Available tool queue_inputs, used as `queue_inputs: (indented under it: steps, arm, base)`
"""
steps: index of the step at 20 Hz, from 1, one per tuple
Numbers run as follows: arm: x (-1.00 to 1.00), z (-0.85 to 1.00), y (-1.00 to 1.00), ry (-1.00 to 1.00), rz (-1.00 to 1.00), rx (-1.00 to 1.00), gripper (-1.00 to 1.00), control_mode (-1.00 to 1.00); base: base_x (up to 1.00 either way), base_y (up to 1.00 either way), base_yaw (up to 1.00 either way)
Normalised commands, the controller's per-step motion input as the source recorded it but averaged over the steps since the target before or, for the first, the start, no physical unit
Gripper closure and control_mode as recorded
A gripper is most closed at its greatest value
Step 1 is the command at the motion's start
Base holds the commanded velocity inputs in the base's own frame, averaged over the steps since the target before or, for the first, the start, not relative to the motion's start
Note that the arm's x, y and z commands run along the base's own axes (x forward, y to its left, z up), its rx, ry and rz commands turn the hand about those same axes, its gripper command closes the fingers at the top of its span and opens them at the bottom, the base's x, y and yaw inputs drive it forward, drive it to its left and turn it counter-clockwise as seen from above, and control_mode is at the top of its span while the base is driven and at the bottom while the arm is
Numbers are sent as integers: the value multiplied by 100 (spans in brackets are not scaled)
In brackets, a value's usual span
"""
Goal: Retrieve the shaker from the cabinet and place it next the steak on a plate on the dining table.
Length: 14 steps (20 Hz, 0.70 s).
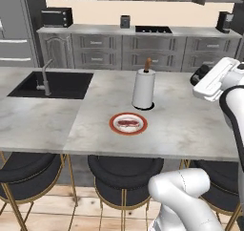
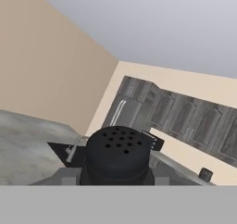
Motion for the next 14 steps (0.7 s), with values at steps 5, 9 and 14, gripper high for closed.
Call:
queue_inputs:
  steps: [5,9,14]
  arm:
    - [0,0,0,0,0,0,100,100]
    - [43,-2,-10,2,1,0,100,-100]
    - [26,0,-4,4,0,0,100,-100]
  base:
    - [7,0,0]
    - [0,0,0]
    - [0,0,0]
